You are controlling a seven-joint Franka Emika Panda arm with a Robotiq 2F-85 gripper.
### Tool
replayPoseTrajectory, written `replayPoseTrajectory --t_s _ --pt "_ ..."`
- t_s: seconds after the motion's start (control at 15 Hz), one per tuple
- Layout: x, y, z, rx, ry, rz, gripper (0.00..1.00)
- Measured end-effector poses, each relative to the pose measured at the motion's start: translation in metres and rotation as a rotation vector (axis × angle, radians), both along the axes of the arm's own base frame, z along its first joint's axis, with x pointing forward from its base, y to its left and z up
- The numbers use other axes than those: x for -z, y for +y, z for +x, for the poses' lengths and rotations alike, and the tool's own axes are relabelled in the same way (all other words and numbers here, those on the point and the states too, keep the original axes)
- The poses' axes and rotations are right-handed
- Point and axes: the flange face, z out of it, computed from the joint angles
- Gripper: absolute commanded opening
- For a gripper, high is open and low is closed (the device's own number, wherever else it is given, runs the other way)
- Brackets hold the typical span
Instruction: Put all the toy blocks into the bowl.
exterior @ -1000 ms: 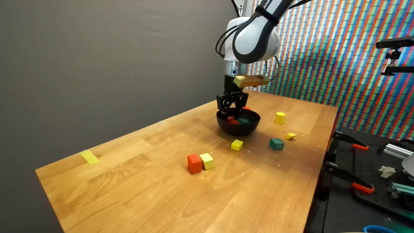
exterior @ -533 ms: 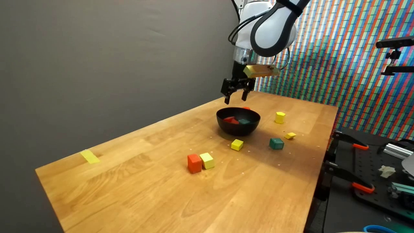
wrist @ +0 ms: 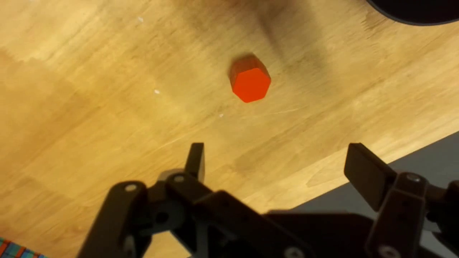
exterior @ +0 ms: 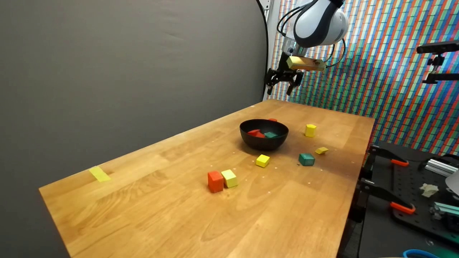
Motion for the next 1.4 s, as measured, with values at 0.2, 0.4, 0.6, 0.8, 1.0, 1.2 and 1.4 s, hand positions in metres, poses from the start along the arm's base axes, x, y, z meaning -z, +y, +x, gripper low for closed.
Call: replayPoseTrajectory --t_s 0.2,0.4,0.6,0.8,1.0,1.2,1.4 --pt "0.035 -0.001 -0.003 0.031 0.048 0.1 1.0" --pt "0.066 0.001 -0.001 0.05 0.092 0.163 1.0" --pt "0.087 -0.007 0.001 0.066 0.115 0.163 1.0" --pt "0.096 -0.014 0.006 0.075 0.119 0.156 1.0" --pt "0.105 -0.015 0.014 0.074 0.111 0.149 0.89" --pt "0.116 -0.014 0.024 0.071 0.1 0.139 0.58" --pt "0.124 -0.013 0.034 0.066 0.09 0.127 0.35"
